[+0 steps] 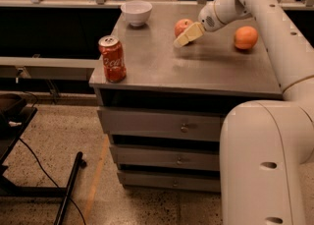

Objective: Move apple near coke can

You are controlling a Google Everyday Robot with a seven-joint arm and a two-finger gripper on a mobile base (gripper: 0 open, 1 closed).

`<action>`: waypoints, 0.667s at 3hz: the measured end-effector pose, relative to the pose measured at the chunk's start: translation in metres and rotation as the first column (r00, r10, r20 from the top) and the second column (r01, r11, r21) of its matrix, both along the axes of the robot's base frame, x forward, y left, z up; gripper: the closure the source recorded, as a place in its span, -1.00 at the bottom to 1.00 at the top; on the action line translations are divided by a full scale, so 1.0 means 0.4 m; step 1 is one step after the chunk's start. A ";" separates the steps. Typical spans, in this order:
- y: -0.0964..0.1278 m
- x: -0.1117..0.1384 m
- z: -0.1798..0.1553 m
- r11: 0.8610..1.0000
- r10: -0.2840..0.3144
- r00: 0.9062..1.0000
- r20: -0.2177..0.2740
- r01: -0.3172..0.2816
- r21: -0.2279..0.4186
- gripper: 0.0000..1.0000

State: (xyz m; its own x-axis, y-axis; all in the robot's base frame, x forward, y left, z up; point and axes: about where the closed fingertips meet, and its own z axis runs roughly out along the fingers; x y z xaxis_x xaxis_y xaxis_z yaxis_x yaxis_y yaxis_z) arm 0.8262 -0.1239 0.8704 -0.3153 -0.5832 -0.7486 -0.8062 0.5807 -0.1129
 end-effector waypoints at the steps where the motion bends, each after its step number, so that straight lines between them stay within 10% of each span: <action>1: 0.017 0.015 -0.041 0.998 -0.015 1.000 -0.018 0.016 0.059 -0.65; 2: 0.026 0.030 -0.057 0.994 -0.026 1.000 -0.013 0.027 0.108 -0.19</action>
Offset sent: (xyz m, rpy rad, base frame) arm 0.0142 0.0085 -0.0241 0.1704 -0.0100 -0.0512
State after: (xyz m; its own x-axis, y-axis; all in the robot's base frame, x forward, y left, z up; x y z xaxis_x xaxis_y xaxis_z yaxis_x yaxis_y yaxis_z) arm 0.8383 -0.1136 0.8477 -0.3386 -0.4903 -0.8031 -0.7912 0.6103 -0.0390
